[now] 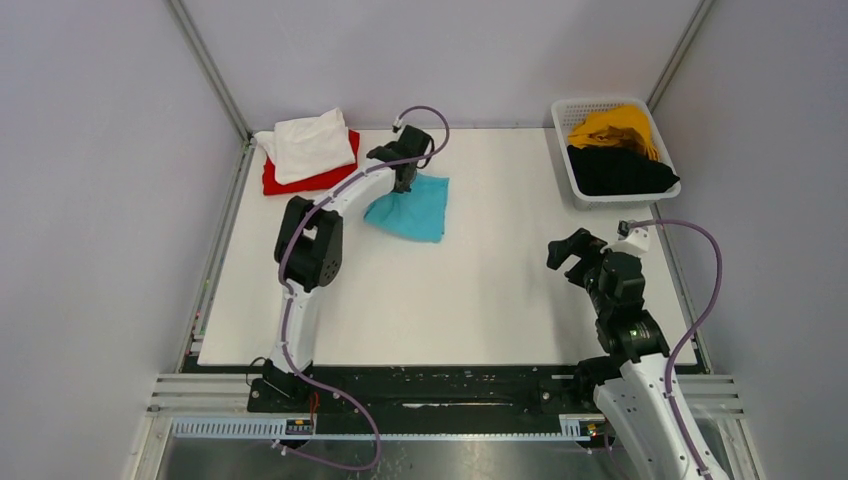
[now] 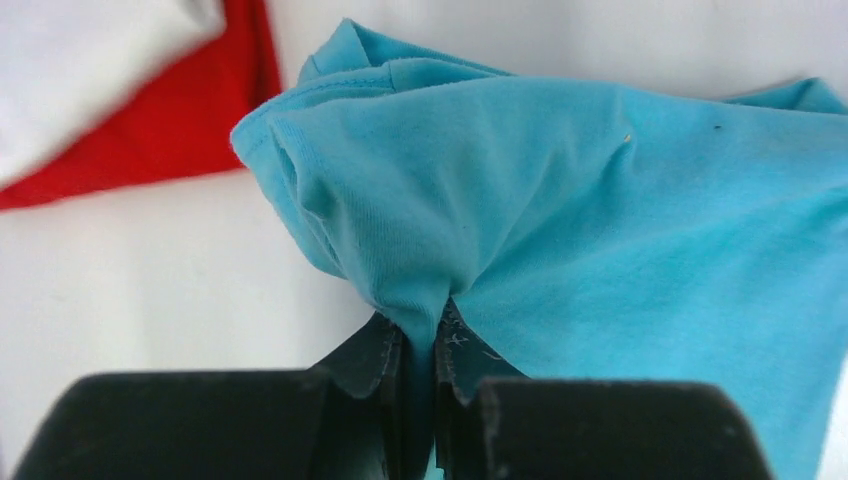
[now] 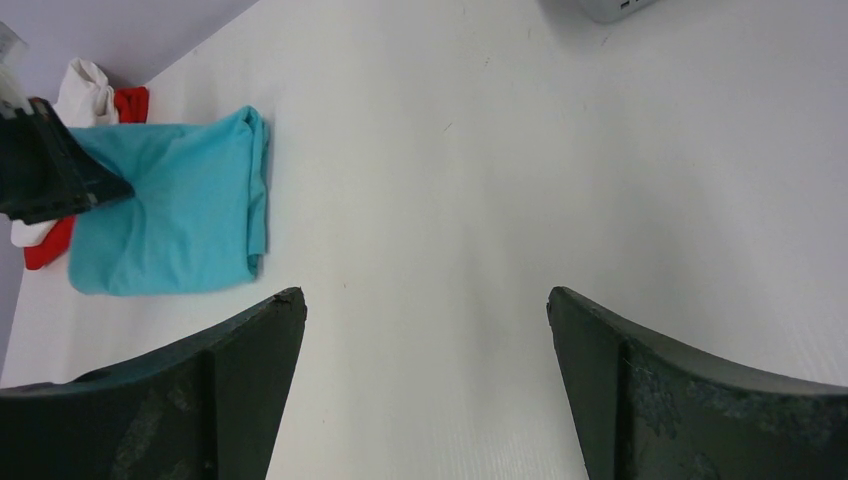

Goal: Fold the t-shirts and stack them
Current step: Put the neatly folded tshirt into the corner of the board with the left arm

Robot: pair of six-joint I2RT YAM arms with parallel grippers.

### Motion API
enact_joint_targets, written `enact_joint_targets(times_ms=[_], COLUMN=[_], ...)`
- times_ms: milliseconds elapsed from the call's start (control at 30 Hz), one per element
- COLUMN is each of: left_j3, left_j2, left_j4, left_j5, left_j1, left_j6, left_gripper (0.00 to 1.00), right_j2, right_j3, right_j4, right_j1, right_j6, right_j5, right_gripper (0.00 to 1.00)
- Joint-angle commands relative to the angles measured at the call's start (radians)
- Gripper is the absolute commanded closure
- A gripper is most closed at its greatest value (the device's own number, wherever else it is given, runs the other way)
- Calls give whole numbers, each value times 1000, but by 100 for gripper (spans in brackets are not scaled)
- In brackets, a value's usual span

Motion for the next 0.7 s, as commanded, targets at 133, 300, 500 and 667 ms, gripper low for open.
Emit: enact_joint_targets(times_ms=[133,300,500,667], left_j3=[195,248,381,472], left_j2=[-2,2,40,47], left_j4=[43,94,70,65], left_j5=[-148,-122,-62,36], left_j1=[96,157,211,234], left_j6=[167,262,330,365], left_gripper=[100,100,100,100], right_j2=[26,47,90,112], right_j3=[-7,-9,-7,-1], right_j4=[43,59,64,65], right_j1=[-3,-3,-2,-3], right_j6=[-6,-6,-9,-12], right_j5=[34,37,44,52], right_gripper=[1,1,1,2])
